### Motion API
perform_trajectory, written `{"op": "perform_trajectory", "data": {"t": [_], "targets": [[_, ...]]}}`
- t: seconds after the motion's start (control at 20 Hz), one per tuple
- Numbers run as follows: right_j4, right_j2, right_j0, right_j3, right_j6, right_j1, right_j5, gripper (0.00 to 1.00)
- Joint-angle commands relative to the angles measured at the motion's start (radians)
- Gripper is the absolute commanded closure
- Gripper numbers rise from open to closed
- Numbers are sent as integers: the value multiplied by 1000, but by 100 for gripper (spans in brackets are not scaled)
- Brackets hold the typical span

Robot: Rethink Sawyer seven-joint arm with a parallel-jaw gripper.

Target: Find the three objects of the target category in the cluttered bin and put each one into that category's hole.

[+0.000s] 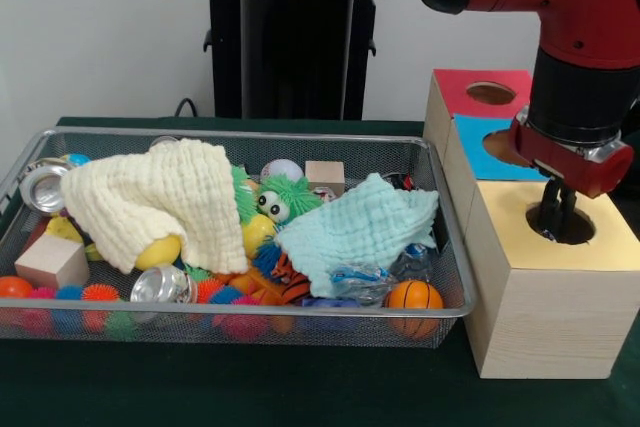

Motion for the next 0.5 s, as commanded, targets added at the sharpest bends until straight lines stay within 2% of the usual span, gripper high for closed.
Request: {"op": "perform_trajectory", "data": {"t": [0.05, 0.35, 0.5], "targets": [[-122, 102, -70, 155, -279, -31, 225, 100], [-150, 157, -149, 205, -340, -123, 266, 100], [-177, 171, -172, 212, -366, -145, 286, 100]]}}
